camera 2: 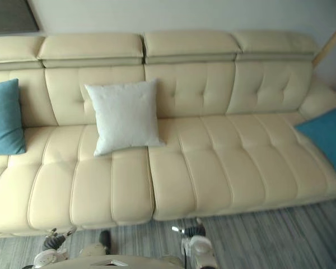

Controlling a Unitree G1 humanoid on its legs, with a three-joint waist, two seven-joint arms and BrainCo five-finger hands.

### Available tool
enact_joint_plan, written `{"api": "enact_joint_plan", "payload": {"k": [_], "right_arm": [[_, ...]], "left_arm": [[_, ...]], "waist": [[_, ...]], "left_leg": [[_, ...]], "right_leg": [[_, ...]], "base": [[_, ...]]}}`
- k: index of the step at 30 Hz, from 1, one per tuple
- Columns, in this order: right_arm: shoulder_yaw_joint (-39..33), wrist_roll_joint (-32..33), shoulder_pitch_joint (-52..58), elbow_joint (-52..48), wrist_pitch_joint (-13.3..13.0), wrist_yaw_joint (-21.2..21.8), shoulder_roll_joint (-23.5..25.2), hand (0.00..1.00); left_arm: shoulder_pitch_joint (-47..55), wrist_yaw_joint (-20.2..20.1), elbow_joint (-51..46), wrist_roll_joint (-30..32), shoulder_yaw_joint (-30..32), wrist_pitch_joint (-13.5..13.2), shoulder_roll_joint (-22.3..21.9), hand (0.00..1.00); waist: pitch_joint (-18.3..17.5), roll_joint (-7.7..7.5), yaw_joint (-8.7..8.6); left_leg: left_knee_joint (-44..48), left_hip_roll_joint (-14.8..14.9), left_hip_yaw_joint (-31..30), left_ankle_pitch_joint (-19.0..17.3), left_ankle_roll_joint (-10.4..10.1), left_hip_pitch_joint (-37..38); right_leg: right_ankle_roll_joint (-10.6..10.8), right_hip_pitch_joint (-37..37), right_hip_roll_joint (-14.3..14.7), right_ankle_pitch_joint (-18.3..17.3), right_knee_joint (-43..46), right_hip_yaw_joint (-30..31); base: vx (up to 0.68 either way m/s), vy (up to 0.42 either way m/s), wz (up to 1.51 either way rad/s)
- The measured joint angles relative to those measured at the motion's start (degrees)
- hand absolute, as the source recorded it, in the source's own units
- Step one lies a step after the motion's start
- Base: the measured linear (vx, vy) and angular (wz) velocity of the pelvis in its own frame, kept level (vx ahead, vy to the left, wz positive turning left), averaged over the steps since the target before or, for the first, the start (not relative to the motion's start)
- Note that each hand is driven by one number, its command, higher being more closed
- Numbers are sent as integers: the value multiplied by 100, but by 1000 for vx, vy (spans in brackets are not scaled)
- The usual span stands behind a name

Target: Pick up cushions and gather them together orderly.

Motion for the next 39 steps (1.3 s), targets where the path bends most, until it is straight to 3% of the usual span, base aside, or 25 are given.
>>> {"api": "enact_joint_plan", "payload": {"k": [4, 5, 6, 8, 9, 11, 13, 14, 17, 20, 22, 23, 24, 25, 26, 28, 29, 30, 32, 33, 34, 35, 36, 37, 39], "right_arm": [[6, 2, 199, -5, 35, -142, -62, 0], [-5, 2, 225, -4, 37, -166, -52, 0], [-9, 3, 231, -4, 36, -179, -31, 0], [-63, 5, 270, -5, 35, -197, -15, 0], [-66, 5, 293, 5, 35, -195, -21, 0], [-72, 6, 405, 1, 38, -190, 79, 0], [-53, 6, 457, 46, 46, -155, 215, 0], [-54, 5, 474, 46, 53, -148, 253, 0], [-56, 4, 477, 36, 110, -124, 326, 0], [-54, 5, 475, 39, 135, -126, 320, 0], [14, 4, 384, 48, 132, -122, 309, 0], [134, 3, 266, 66, 128, -118, 309, 0], [199, 3, 216, 117, 129, -114, 315, 0], [214, 2, 137, 228, 134, -109, 295, 0], [168, 1, 138, 243, 137, -113, 223, 0], [170, 0, 153, 245, 135, -115, 151, 0], [165, 14, 215, 244, 131, -116, 154, 0], [167, 11, 223, 250, 133, -119, 131, 0], [154, 16, 139, 222, 121, -133, -41, 0], [152, 42, 137, 220, 114, -136, -60, 0], [153, 120, 126, 218, 84, -149, -66, 0], [165, 135, 131, 219, 95, -164, -84, 0], [169, 176, 169, 214, 84, -187, -58, 0], [171, 227, 171, 189, 78, -217, -55, 0], [182, 226, 168, 179, 107, -246, -70, 0]], "left_arm": [[-63, 22, -63, -10, -427, 10, -292, 0], [-78, 55, -64, -8, -503, 11, -282, 0], [-101, 50, -86, 14, -523, 10, -269, 0], [-172, 60, -104, 40, -548, 8, -208, 0], [-149, 62, -95, 40, -548, 8, -210, 0], [-105, 50, -52, 48, -483, 15, -193, 0], [-61, 51, -45, 58, -443, 22, -114, 0], [-50, 51, -43, 69, -447, 23, -89, 0], [-83, 47, 15, 299, -543, 25, 16, 0], [-182, 51, 179, 337, -632, 29, 77, 0], [-233, 52, 233, 345, -612, 36, 84, 0], [-250, 51, 246, 408, -612, 35, 82, 0], [-255, 50, 276, 431, -607, 36, 118, 0], [-321, 42, 358, 492, -627, 67, 169, 0], [-372, 38, 412, 506, -659, 80, 157, 0], [-374, -14, 409, 508, -722, 80, 177, 0], [-372, -24, 412, 507, -723, 81, 234, 0], [-373, -23, 409, 507, -721, 81, 236, 0], [-422, -30, 417, 507, -804, 81, 151, 0], [-436, -29, 423, 507, -816, 82, 139, 0], [-442, -28, 419, 511, -828, 82, 134, 0], [-435, -26, 426, 512, -822, 85, 142, 0], [-420, -24, 418, 513, -813, 92, 137, 0], [-419, -28, 282, 489, -704, 83, 77, 0], [-417, -22, 175, 503, -722, 74, 78, 0]], "waist": [[97, 262, -31], [97, 242, -67], [115, 180, -86], [178, 69, -157], [183, 70, -159], [225, 31, -117], [235, -27, -146], [213, -74, -162], [143, -240, -254], [109, -337, -311], [145, -220, -198], [169, -145, -145], [198, -111, -150], [204, -175, -195], [252, -85, -209], [289, -22, -243], [270, -96, -245], [284, -76, -262], [375, 140, -318], [398, 191, -323], [437, 247, -319], [446, 238, -317], [486, 251, -279], [605, 303, -226], [666, 310, -122]], "left_leg": [[-469, 169, -12, 366, -128, 194], [-535, 124, -25, 146, -257, 177], [-422, 62, -55, 78, -204, 121], [721, -242, -309, -531, 13, 29], [1169, -313, -458, -1080, 19, 55], [1417, -416, -650, -1721, -48, 265], [1324, -581, -493, -1922, -77, 403], [1241, -648, -474, -1974, -47, 444], [921, -908, -385, -2026, 29, 483], [916, -944, -100, -2066, 98, 529], [921, -806, 161, -2090, 149, 623], [903, -595, 502, -1930, 363, 647], [908, -529, 762, -1906, 410, 647], [877, -445, 1146, -1889, 425, 749], [856, -301, 1509, -1878, 406, 855], [769, -197, 1851, -1843, 326, 1083], [680, -222, 1869, -1867, 215, 1226], [644, -213, 1836, -1867, 185, 1273], [659, -68, 1741, -2043, -83, 1405], [784, 15, 1743, -2104, -122, 1391], [1405, 302, 1643, -2263, -129, 1299], [1946, 481, 1500, -2273, -117, 1152], [2908, 765, 1206, -2159, 64, 859], [3952, 1016, 770, -1836, 479, 565], [4878, 914, 146, -2032, 319, 98]], "right_leg": [[-236, -29, 172, 118, -90, -208], [-312, -114, 101, 162, -108, -257], [-311, -173, 11, 192, -113, -258], [-277, -369, -235, 349, -130, -88], [-215, -472, -263, 421, -134, 76], [-154, -598, -222, 519, -123, 518], [-69, -585, -265, 732, -329, 880], [-76, -585, -295, 796, -428, 966], [-366, -724, -325, 1086, -904, 1410], [-233, -828, -281, 1593, -1110, 1792], [-245, -1052, 11, 2217, -1160, 1784], [-453, -1141, 196, 2544, -1408, 1425], [-552, -1163, 218, 2557, -1454, 1116], [-729, -1244, 122, 2142, -1272, 115], [-991, -1320, -33, 1763, -983, -963], [-1075, -1273, -293, 1482, -636, -2012], [-879, -1184, -326, 1543, -632, -2141], [-870, -1198, -258, 1570, -609, -2066], [-842, -1409, -13, 1167, -321, -1631], [-837, -1420, 36, 1102, -258, -1591], [-877, -1401, 196, 923, -109, -1493], [-917, -1350, 273, 865, -66, -1443], [-975, -1244, 391, 766, -9, -1362], [-1075, -1047, 542, 642, 87, -1210], [-1169, -890, 674, 487, 195, -902]], "base": [[-316, -68, -3], [-294, 4, -15], [-206, 96, -12], [-210, 141, -26], [-152, 156, -43], [-156, 252, -88], [-125, 203, -88], [-96, 201, -73], [-64, 184, -74], [-7, 89, -77], [36, 24, -191], [33, -12, -217], [37, -48, -199], [73, -89, -165], [74, -70, -153], [128, -122, -127], [158, -197, -111], [130, -223, -98], [90, -175, -87], [92, -172, -75], [82, -146, -51], [156, -221, -62], [184, -170, -61], [186, -132, -71], [184, -25, -89]]}}
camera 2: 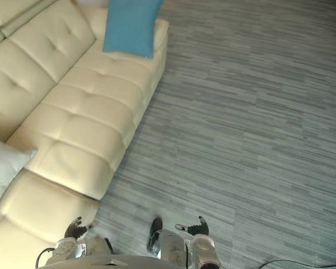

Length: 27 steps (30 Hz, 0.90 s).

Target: Pick up cushions and gather them together orderly.

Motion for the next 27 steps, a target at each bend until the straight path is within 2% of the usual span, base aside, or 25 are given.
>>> {"api": "enact_joint_plan", "payload": {"k": [1, 3, 4, 5, 6, 7, 8, 9, 10, 11, 12, 13, 14, 16, 17, 18, 19, 20, 22, 23, 24, 25, 26, 27], "right_arm": [[4, 0, -24, -24, 4, -5, 25, 0], [-1, 3, -14, -7, 15, -13, 18, 0], [-2, 4, -21, 26, 29, -20, 17, 0], [-14, 4, -18, 27, 33, -80, 15, 0], [-21, 6, -18, 31, 34, -89, 13, 0], [-37, 17, -14, 46, 35, -113, 12, 0], [-61, 60, -15, 49, 33, -114, 2, 0], [-70, 118, -15, 67, 33, -115, 16, 0], [-69, 117, -15, 67, 32, -116, 40, 0], [-76, 116, 49, 72, 31, -113, 85, 0], [-89, 114, 97, 78, 31, -112, 114, 0], [-130, 112, 127, 83, 29, -110, 162, 0], [-238, 108, 158, 121, 33, -105, 282, 0], [-240, 108, 168, 106, 34, -93, 310, 0], [-241, 111, 138, 65, 19, -92, 293, 0], [-239, 103, 101, 32, 3, -90, 259, 0], [-238, 104, 86, 21, -17, -93, 236, 0], [-239, 106, 81, -17, -25, -91, 236, 0], [-238, 112, 54, -241, -36, -89, 270, 0], [-242, 109, 28, -290, -46, -90, 252, 0], [-249, 114, -29, -308, -68, -88, 218, 0], [-247, 111, -67, -305, -75, -87, 204, 0], [-254, 117, -70, -274, -73, -87, 204, 0], [-292, 108, -110, -185, -73, -92, 175, 0]], "left_arm": [[-2, 2, -15, -9, -3, -5, 2, 0], [-1, 4, -153, -11, 3, -16, -8, 0], [1, 9, -233, -9, 3, -16, -7, 0], [-2, 9, -280, -6, 7, -17, -8, 0], [-2, 11, -292, -2, 8, -17, -10, 0], [29, 12, -332, 10, 6, -11, -8, 0], [66, 13, -338, 12, 7, -11, -5, 0], [108, 14, -321, 16, 15, -13, 15, 0], [143, 18, -238, 53, 40, -1, 35, 0], [203, 17, -167, 115, 126, 4, 84, 0], [232, 17, -140, 130, 126, 3, 123, 0], [237, 18, -86, 133, 129, 9, 181, 0], [224, 28, 103, 150, 118, 58, 306, 0], [259, 31, 120, 157, 100, 76, 315, 0], [301, 47, 103, 159, 40, 84, 324, 0], [304, 84, 93, 159, -45, 113, 317, 0], [314, 104, 58, 155, -110, 123, 310, 0], [324, 124, 9, 154, -122, 123, 302, 0], [252, 136, -15, 144, -123, 124, 318, 0], [155, 137, -13, 137, -129, 124, 286, 0], [97, 137, -8, 143, -134, 125, 217, 0], [62, 138, 3, 160, -170, 125, 191, 0], [31, 133, 11, 164, -198, 123, 191, 0], [-9, 134, 134, 208, -228, 124, 165, 0]], "waist": [[17, 15, 27], [33, 1, 122], [44, -17, 192], [87, -4, 257], [96, 0, 262], [97, 4, 312], [82, 22, 344], [60, 1, 410], [-25, -10, 432], [-149, -153, 398], [-181, -238, 402], [-201, -349, 403], [-214, -566, 369], [-211, -560, 297], [-182, -538, 252], [-143, -481, 211], [-101, -379, 189], [-100, -377, 172], [-91, -404, 20], [-73, -394, -18], [-9, -346, -36], [12, -323, -81], [32, -363, -137], [65, -402, -226]], "left_leg": [[44, -296, -225, -209, -82, -291], [-341, -644, -322, -351, -55, -601], [-781, -813, -324, -355, -48, -770], [-1766, -1047, -385, -282, -113, -969], [-2189, -1128, -451, -181, -138, -1000], [-3471, -1292, -582, 214, -298, -964], [-4008, -1306, -642, 392, -363, -894], [-4331, -1317, -702, 789, -342, -885], [-4306, -1383, -789, 1137, -204, -900], [-4054, -1543, -799, 1254, -7, -925], [-3957, -1609, -754, 1242, 40, -910], [-3877, -1696, -671, 1120, 184, -864], [-3537, -1881, -437, 647, 325, -606], [-3345, -1917, -373, 385, 429, -409], [-3219, -1939, -320, 18, 512, 11], [-3262, -1938, -327, -209, 533, 423], [-3365, -1914, -337, -359, 512, 724], [-3460, -1899, -350, -457, 496, 946], [-3665, -1877, -497, -719, 436, 1394], [-3781, -1841, -522, -796, 398, 1559], [-4005, -1773, -562, -831, 332, 1842], [-4238, -1719, -644, -837, 285, 2071], [-4513, -1732, -776, -816, 247, 2295], [-4823, -1692, -1051, -777, 176, 2656]], "right_leg": [[-46, 78, 37, -63, -8, 235], [-42, 139, 56, -76, -80, 522], [-29, 155, 55, -92, -108, 693], [-27, 247, 53, -119, -199, 904], [-23, 301, 52, -121, -254, 960], [44, 441, 55, -159, -412, 1102], [95, 492, 74, -189, -486, 1139], [204, 586, 92, -257, -543, 1307], [270, 632, 62, -383, -515, 1490], [443, 540, -91, -675, -259, 1620], [567, 520, -176, -815, -66, 1668], [690, 498, -291, -933, 167, 1718], [1380, -26, -598, -1031, 1913, 1762], [1709, -258, -718, -724, 2795, 1753], [1585, -562, -916, -370, 3924, 1556], [1157, -733, -1093, -446, 4523, 1177], [908, -888, -1181, -575, 4700, 892], [812, -1023, -1196, -659, 4641, 738], [837, -1490, -1190, -793, 3887, 382], [821, -1667, -1149, -772, 3324, 312], [834, -1786, -1040, -584, 2256, 266], [908, -1790, -960, -203, 1144, 293], [969, -1718, -937, 284, 70, 376], [993, -1620, -931, 1356, -387, 531]], "base": [[244, 27, -86], [218, 52, -80], [288, 103, -98], [243, 88, -79], [354, 138, -76], [265, 111, -55], [420, 194, -81], [319, 156, -80], [551, 273, -82], [500, 237, -57], [520, 234, -36], [541, 174, -35], [545, 160, -27], [480, 134, -17], [628, 143, -21], [618, 123, -26], [506, 80, -17], [386, 17, -5], [560, -41, 24], [656, -104, 35], [587, -118, 35], [516, -113, 49], [730, -210, 82], [868, -275, 87]]}}
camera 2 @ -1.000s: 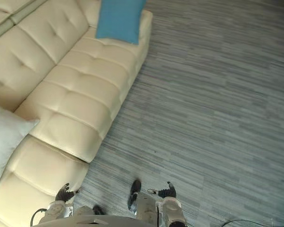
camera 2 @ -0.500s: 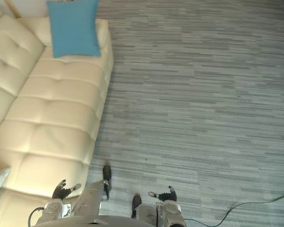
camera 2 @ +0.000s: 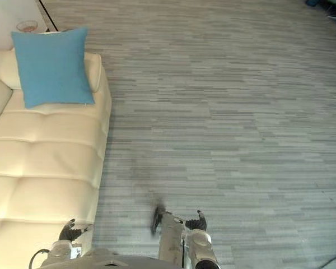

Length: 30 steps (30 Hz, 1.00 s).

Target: Pick up cushions and gather them together orderly.

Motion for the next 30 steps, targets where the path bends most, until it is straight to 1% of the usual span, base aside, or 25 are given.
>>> {"api": "enact_joint_plan", "payload": {"k": [1, 2, 3, 4, 5, 6, 7, 10, 11, 13, 14, 15, 16, 17, 18, 19, 20, 21, 23, 24, 25, 26, 27, 28, 30], "right_arm": [[-26, 0, -87, 45, 32, 7, -38, 0], [-108, -11, -133, 42, 50, 5, -66, 0], [-394, 9, -177, 35, 55, 3, -52, 0], [-473, 3, -157, 50, 62, 3, -71, 0], [-465, 6, -128, 32, 65, 3, -84, 0], [-378, 12, -69, 3, 73, 1, -91, 0], [-215, 13, -28, 12, 74, -1, -80, 0], [-147, 50, -14, 16, 102, -14, 27, 0], [-146, 71, 18, 8, 107, -21, 29, 0], [-145, 82, 25, 11, 107, -23, 13, 0], [-156, 106, 2, 5, 104, -25, 14, 0], [-169, 110, 3, 13, 106, -26, 4, 0], [-220, 113, 78, 16, 107, -31, -16, 0], [-193, 116, 67, 190, 131, -37, 11, 0], [-160, 117, 46, 273, 148, -34, 41, 0], [-166, 117, -22, 290, 172, -36, 90, 0], [-164, 115, -95, 290, 175, -35, 90, 0], [-159, 114, -112, 285, 164, -34, 81, 0], [-161, 102, -89, 312, 153, -31, 66, 0], [-151, 75, -86, 406, 124, -26, 69, 0], [-86, 46, -63, 471, 123, -19, 85, 0], [-67, 44, -27, 468, 126, -14, 91, 0], [-53, 41, 55, 460, 129, -11, 74, 0], [7, 43, 101, 375, 111, -12, 12, 0], [86, 67, 159, 321, 85, -10, -71, 0]], "left_arm": [[-125, -4, 139, 14, 10, 2, -104, 0], [-173, -7, 172, 26, 16, -1, -174, 0], [-186, -3, 221, 141, 83, 0, -274, 0], [-156, 8, 226, 187, 172, 1, -350, 0], [-146, 14, 217, 188, 224, 0, -393, 0], [-141, 17, 171, 184, 307, 1, -452, 0], [-122, 6, 38, 179, 342, -12, -506, 0], [-135, -10, -265, 166, 343, -13, -509, 0], [-116, -9, -386, 137, 340, -28, -509, 0], [-119, -10, -495, 56, 326, -71, -509, 0], [-124, -10, -548, -4, 321, -96, -511, 0], [-129, -10, -569, -4, 292, -102, -512, 0], [-97, -6, -566, 1, 217, -125, -516, 0], [-150, -9, -495, -45, 174, -144, -484, 0], [-166, -3, -462, -37, 132, -141, -424, 0], [-168, -16, -435, -73, 187, -149, -362, 0], [-170, -11, -432, -77, 252, -150, -353, 0], [-170, -15, -415, -77, 291, -150, -343, 0], [-142, -11, -285, -75, 312, -135, -316, 0], [-94, -12, -116, -95, 219, -116, -241, 0], [-96, -10, -49, -104, 139, -95, -172, 0], [-99, -11, -17, -102, 96, -72, -119, 0], [-43, -7, -9, -105, 64, -45, -79, 0], [37, -2, -13, -106, 65, -43, -71, 0], [58, 3, -15, -107, 67, -35, -51, 0]], "waist": [[33, 77, -12], [70, 168, 23], [111, 236, 55], [118, 297, 53], [117, 341, 22], [125, 411, -9], [134, 489, 66], [174, 491, 253], [210, 422, 338], [199, 416, 379], [193, 400, 421], [189, 407, 439], [129, 475, 466], [57, 329, 492], [2, 237, 472], [-30, 172, 509], [-51, 140, 533], [-52, 138, 526], [-140, 123, 551], [-255, 112, 485], [-304, 13, 420], [-298, -14, 402], [-272, 4, 352], [-265, -7, 330], [-241, 69, 280]], "left_leg": [[1, 153, -228, 84, -106, 108], [47, 227, -294, 169, -97, 112], [386, 273, -461, 402, -242, 139], [849, 332, -575, 625, -331, 101], [1313, 377, -620, 833, -337, -14], [2687, 476, -710, 1561, -417, -522], [4299, 738, -602, 1802, -541, -1292], [5922, 1122, 53, 1223, -311, -2383], [5855, 1123, 333, 977, -220, -2787], [5356, 1074, 619, 723, -188, -3255], [4310, 990, 984, 632, -141, -3564], [3624, 929, 1124, 673, -148, -3668], [2141, 801, 1265, 1142, -278, -3594], [1789, 555, 1451, 1627, 107, -3464], [1666, 417, 1456, 1599, 152, -3454], [1747, 374, 1455, 1473, 229, -3464], [2025, 380, 1450, 1271, 374, -3454], [2265, 405, 1454, 1176, 476, -3435], [2247, 382, 1518, 868, 436, -3077], [1951, 260, 1466, 577, 319, -2701], [1820, 116, 1432, 503, 335, -2450], [1748, 44, 1358, 435, 364, -2286], [1572, -15, 1240, 357, 361, -1914], [1403, -25, 1124, 357, 325, -1699], [1129, -14, 810, 372, 240, -1292]], "right_leg": [[-366, 49, 139, 267, 232, 92], [-351, -29, 182, -19, 541, 88], [-549, -145, 121, -491, 1356, 31], [-570, 0, 108, -864, 1635, -53], [-562, 172, 123, -1031, 1665, -110], [-547, 674, 173, -1296, 1498, -260], [-583, 1165, 306, -1478, 1181, -306], [-570, 2064, 419, -1673, 719, -291], [-466, 2517, 357, -1740, 402, -287], [-293, 2891, 223, -1814, 153, -293], [-84, 3158, 37, -1912, -16, -313], [38, 3297, -46, -1962, -109, -337], [195, 3506, -91, -2065, -221, -393], [233, 3738, -241, -2138, -427, -230], [82, 3745, -256, -2015, -593, -102], [52, 3776, -150, -1713, -764, 22], [175, 3881, -191, -1437, -772, -28], [228, 3926, -216, -1332, -613, 87], [361, 3660, -302, -1227, 450, 394], [770, 3127, -445, -997, 1886, 545], [1068, 2694, -588, -808, 2948, 751], [1033, 2436, -655, -870, 3566, 758], [586, 2010, -816, -1180, 4430, 436], [221, 1737, -895, -1448, 4631, 62], [10, 1383, -930, -1896, 4142, -391]], "base": [[858, -287, 62], [679, -240, 28], [665, -217, 15], [672, -215, 25], [663, -189, 39], [633, -151, 36], [609, -114, 23], [570, -11, -6], [504, 64, 6], [482, 147, 2], [481, 203, 3], [505, 257, 7], [549, 278, 21], [687, 312, 30], [575, 224, 25], [637, 202, 11], [502, 159, 3], [582, 221, 1], [418, 198, -3], [434, 136, 15], [405, 74, 29], [346, -39, 46], [285, -101, 48], [256, -112, 52], [243, -181, 76]]}}
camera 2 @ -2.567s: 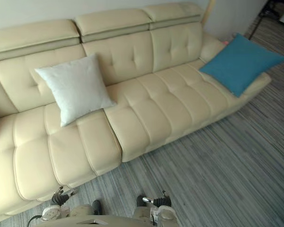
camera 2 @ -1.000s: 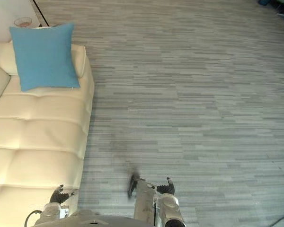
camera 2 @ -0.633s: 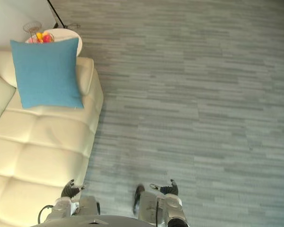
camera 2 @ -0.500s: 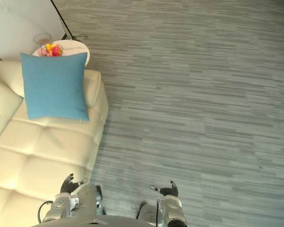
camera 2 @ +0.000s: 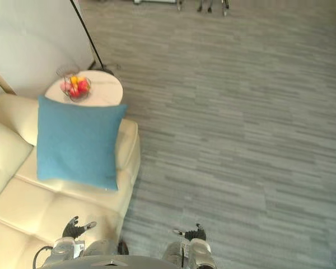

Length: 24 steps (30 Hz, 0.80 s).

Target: Pick up cushions and gather them together orderly.

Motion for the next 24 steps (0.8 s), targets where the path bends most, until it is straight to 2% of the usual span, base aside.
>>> {"api": "enact_joint_plan", "payload": {"k": [1, 2, 3, 4, 5, 6, 7, 8, 9, 10, 12, 13, 15, 17, 19, 20, 21, 24], "right_arm": [[0, -9, -2, -42, -17, -2, -3, 0], [1, -9, -9, -55, -30, -1, -1, 0], [-5, -10, -14, -58, -35, -2, 34, 0], [-6, -6, -6, -57, -32, 1, 45, 0], [-72, -4, 38, 45, -28, 7, 19, 0], [-319, -21, -19, 131, -8, 4, -22, 0], [-396, -20, 12, 117, -11, -4, -61, 0], [-484, 40, -6, 73, 1, -4, -87, 0], [-487, 45, 60, 56, 21, -8, -102, 0], [-481, 44, 106, -3, 22, -6, -101, 0], [-393, 48, 238, -325, -24, -12, -14, 0], [-407, 54, 151, -342, -36, -16, -52, 0], [-412, 69, 131, -355, -35, -18, -27, 0], [-426, 204, 142, -381, -31, -17, 24, 0], [-425, 226, 131, -474, -30, -15, 43, 0], [-422, 237, 117, -541, -35, -13, 112, 0], [-432, 258, 127, -517, -22, -10, 229, 0], [-423, 258, 158, -481, -16, -12, 257, 0]], "left_arm": [[14, 0, 0, -2, 1, 1, 0, 0], [-18, -1, 2, -1, -6, 0, -8, 0], [-15, -4, 3, -2, -7, -11, 11, 0], [-12, -3, 4, -1, -9, -19, 28, 0], [-68, 3, 83, 0, 4, -34, 42, 0], [-134, -5, 99, 61, -35, -33, -37, 0], [-135, 0, 98, 79, -19, -33, -83, 0], [-135, 13, 99, 87, -3, -33, -118, 0], [-142, 33, 62, 90, 7, -34, -148, 0], [-198, 46, 42, 83, 13, -34, -190, 0], [-224, 108, 2, 12, 129, -42, -162, 0], [-375, 128, -48, -114, 161, -33, -238, 0], [-398, 118, -135, -159, 31, -49, -271, 0], [-369, 110, -125, -220, -69, -47, -310, 0], [-404, 106, -132, -219, -95, -60, -318, 0], [-403, 106, -121, -219, -103, -58, -304, 0], [-370, 100, -80, -214, -112, -50, -241, 0], [-287, 95, 11, -214, -108, -47, -150, 0]], "waist": [[20, -50, -32], [13, -36, -60], [24, -72, -83], [33, -131, -90], [56, -231, -97], [28, -63, 9], [85, 0, -12], [116, 27, -60], [132, 9, -130], [138, 5, -177], [203, -111, -179], [323, 63, -166], [326, 99, -87], [295, 160, -111], [274, 169, -91], [281, 120, -87], [278, 95, -74], [277, 20, -104]], "left_leg": [[-68, 44, -213, -24, -97, 94], [-69, 126, -452, -52, -230, 102], [-89, 184, -746, -76, -425, 95], [-107, 176, -862, -80, -479, 92], [-256, 225, -1264, -67, -652, 98], [-560, 306, -1568, 209, -708, 92], [-695, 397, -1713, 347, -861, 93], [-793, 443, -1898, 453, -975, 81], [-788, 474, -1956, 702, -937, 28], [-698, 529, -1986, 765, -913, -4], [191, 651, -1720, 681, -1042, -592], [1002, 957, -1331, 588, -1083, -1175], [1203, 1030, -658, 584, -1084, -1390], [838, 1039, 317, 719, -877, -1343], [390, 948, 630, 810, -781, -1246], [113, 840, 707, 964, -715, -1217], [-499, 659, 700, 1320, -654, -1071], [-831, 518, 708, 1426, -624, -756]], "right_leg": [[18, -154, 81, -108, -626, -36], [49, -254, 261, -73, -1507, 140], [154, -257, 449, 150, -2637, 616], [177, -248, 485, 345, -3001, 833], [228, -158, 643, 751, -3160, 899], [242, -121, 775, 511, -3060, 696], [208, -126, 794, 409, -2715, 603], [167, -211, 836, 335, -2378, 777], [69, -319, 817, 258, -1844, 746], [6, -421, 782, 255, -1545, 665], [-131, -170, 681, -67, -2491, 535], [-274, -21, 756, -9, -2435, 78], [-303, 105, 722, -21, -2483, -185], [-310, 289, 689, -32, -2562, -491], [-298, 282, 623, -37, -2717, -522], [-249, 268, 583, -1, -2899, -568], [-195, 390, 621, 285, -3363, -626], [-151, 622, 572, 383, -3491, -623]], "base": [[319, -349, 107], [326, -451, 121], [282, -420, 109], [255, -358, 129], [335, -378, 118], [367, -420, 137], [343, -387, 121], [256, -287, 148], [197, -219, 139], [209, -256, 184], [134, -265, 166], [114, -297, 126], [101, -204, 94], [75, -49, 74], [51, 26, 43], [59, 72, 38], [40, 49, 28], [29, 65, 8]]}}
